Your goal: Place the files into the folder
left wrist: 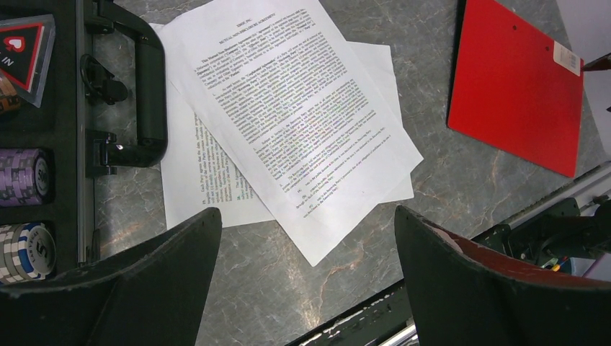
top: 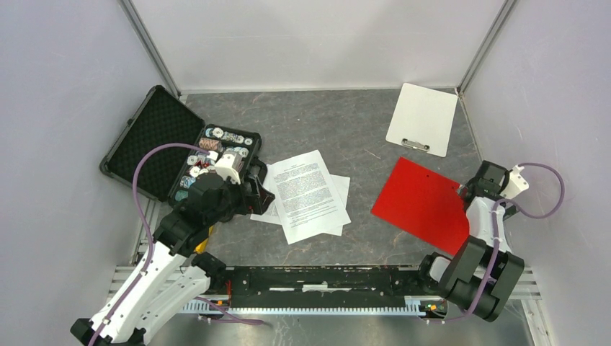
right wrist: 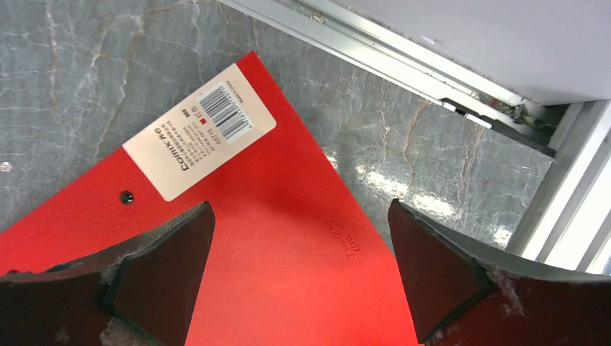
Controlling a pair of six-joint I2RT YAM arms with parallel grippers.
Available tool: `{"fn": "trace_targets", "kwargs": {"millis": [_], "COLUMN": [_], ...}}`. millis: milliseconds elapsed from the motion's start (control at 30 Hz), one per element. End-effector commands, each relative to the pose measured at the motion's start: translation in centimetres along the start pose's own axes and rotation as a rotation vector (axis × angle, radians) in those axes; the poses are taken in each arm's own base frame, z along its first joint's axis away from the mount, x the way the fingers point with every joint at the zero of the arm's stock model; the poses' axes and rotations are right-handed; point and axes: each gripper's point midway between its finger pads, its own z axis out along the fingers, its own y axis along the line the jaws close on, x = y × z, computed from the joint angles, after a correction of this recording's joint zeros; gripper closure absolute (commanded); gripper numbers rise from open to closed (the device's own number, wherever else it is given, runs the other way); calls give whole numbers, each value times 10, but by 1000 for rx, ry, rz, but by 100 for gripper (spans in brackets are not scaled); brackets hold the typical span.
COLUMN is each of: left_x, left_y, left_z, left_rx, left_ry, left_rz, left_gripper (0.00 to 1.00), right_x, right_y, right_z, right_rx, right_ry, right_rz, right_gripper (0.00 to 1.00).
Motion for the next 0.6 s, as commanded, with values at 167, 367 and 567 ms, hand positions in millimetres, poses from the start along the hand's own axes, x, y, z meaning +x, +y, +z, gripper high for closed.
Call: {"fn": "trace_targets", "kwargs": {"millis": [167,367,567], "left_x": [-12,-19,-30], "left_y": [-6,-3,-45], "left_z": [-3,12,58], "left_rx": [24,-33,80], "left_ry": [-21,7,79], "left_rz": [60,5,-127], "left_gripper": [4,11,22], "right_x": [4,19,34], "right_y": [16,30,47], "right_z": [21,24,17], "right_rx": [-171,-270,-405], "right_ry": [41,89,105], "right_rz": [-11,-59,-77], "right_gripper": [2,2,2]}}
